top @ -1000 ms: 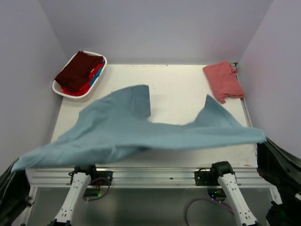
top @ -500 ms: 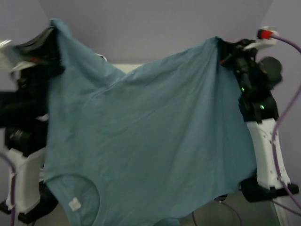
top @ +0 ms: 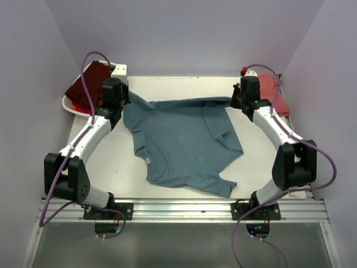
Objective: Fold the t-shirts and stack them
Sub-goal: Flatten the tshirt out
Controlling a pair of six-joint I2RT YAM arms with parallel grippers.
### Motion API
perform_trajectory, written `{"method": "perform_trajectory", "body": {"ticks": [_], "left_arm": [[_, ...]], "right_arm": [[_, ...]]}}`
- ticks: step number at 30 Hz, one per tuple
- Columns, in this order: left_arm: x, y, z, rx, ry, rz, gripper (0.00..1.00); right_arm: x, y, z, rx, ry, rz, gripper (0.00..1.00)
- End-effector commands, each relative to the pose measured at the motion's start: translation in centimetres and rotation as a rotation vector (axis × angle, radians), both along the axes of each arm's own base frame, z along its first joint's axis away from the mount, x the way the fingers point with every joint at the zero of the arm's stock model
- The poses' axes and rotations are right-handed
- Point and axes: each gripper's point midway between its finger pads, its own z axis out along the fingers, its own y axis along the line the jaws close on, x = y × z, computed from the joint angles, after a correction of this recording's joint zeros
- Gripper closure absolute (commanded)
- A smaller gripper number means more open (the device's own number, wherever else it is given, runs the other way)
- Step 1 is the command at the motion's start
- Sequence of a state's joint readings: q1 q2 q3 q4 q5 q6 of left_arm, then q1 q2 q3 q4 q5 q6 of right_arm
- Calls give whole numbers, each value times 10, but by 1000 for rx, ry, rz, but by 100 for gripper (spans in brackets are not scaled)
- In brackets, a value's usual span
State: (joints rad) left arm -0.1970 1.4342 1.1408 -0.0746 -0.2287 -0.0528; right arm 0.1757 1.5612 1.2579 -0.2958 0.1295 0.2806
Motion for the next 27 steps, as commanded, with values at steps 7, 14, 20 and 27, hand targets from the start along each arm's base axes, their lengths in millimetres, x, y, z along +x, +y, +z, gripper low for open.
{"method": "perform_trajectory", "body": {"ticks": [7, 14, 20, 27], "left_arm": [[60, 4, -42, -26, -24, 53, 100], [21, -20, 86, -144, -255, -79, 100], [-181, -55, 281, -262, -702, -422, 100], [-436, -42, 395, -253, -1212, -773, 100]], "right_arm": [[42, -4, -54, -36, 36, -58, 100], [-1, 22, 49, 108, -222, 99, 100], [-170, 70, 232, 270, -728, 576, 100], [-415, 46, 386, 277, -1429, 769, 100]]}}
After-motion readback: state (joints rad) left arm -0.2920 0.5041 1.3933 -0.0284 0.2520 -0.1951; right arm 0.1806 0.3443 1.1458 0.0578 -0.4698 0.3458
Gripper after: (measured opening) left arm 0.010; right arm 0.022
